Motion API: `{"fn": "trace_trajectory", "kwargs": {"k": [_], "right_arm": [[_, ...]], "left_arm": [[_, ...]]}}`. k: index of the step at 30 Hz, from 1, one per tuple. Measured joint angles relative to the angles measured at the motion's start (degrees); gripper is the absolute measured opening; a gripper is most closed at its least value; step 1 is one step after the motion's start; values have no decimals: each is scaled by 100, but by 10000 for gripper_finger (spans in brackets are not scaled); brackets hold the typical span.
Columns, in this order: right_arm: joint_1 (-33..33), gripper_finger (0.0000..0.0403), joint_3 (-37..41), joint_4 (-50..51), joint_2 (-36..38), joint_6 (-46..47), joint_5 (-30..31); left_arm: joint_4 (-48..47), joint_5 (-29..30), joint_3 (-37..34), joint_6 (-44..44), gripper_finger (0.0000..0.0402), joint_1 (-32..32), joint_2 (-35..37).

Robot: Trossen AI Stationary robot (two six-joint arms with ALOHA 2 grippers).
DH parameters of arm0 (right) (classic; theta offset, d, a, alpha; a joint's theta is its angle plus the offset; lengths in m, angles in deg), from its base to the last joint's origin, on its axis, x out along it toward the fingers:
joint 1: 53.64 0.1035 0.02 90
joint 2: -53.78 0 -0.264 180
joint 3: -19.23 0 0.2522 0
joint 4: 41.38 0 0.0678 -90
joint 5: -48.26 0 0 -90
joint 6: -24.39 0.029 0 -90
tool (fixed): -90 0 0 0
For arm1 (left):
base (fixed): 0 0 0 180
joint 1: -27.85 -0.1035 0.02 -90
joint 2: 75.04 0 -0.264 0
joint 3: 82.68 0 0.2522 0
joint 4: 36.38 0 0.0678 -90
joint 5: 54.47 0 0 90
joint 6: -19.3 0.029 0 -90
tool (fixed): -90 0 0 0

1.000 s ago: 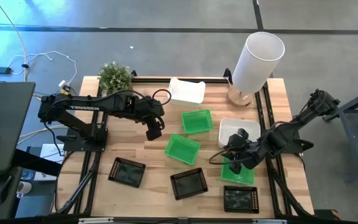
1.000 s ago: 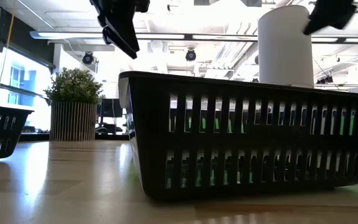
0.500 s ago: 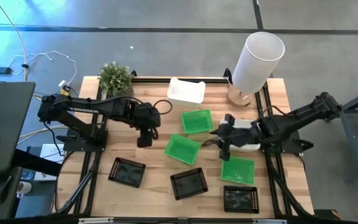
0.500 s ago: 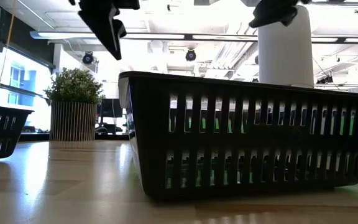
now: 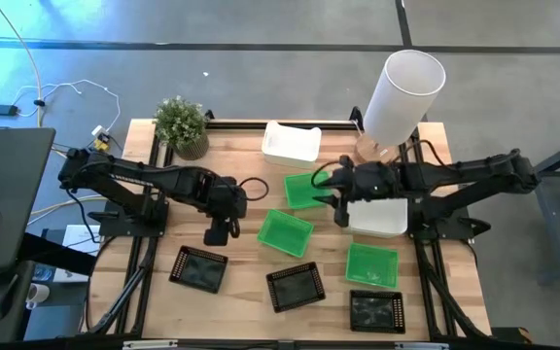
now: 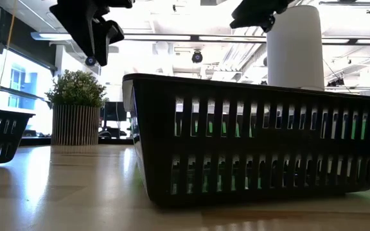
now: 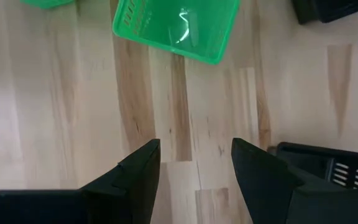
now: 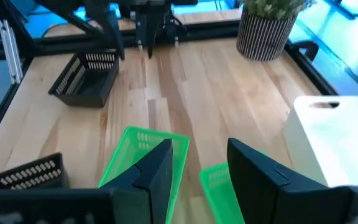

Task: Stack baskets by color
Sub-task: Stack the top green bin on the middle left green bin

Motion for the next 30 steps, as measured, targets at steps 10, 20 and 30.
{"fn": "trace_trajectory", "kwargs": {"k": [10,20,30], "right_arm": [[-311,140,-74,-188,-250,-516,-249],[-380,140,-1360,1565,-1466,-833,-262],[-378,140,-1408,2141,-2255,-929,-249]], "left_arm": [[-147,17,0,11,184,34,0],[-324,17,-2,-281,184,25,99],[-435,17,-7,-437,184,29,533]]}}
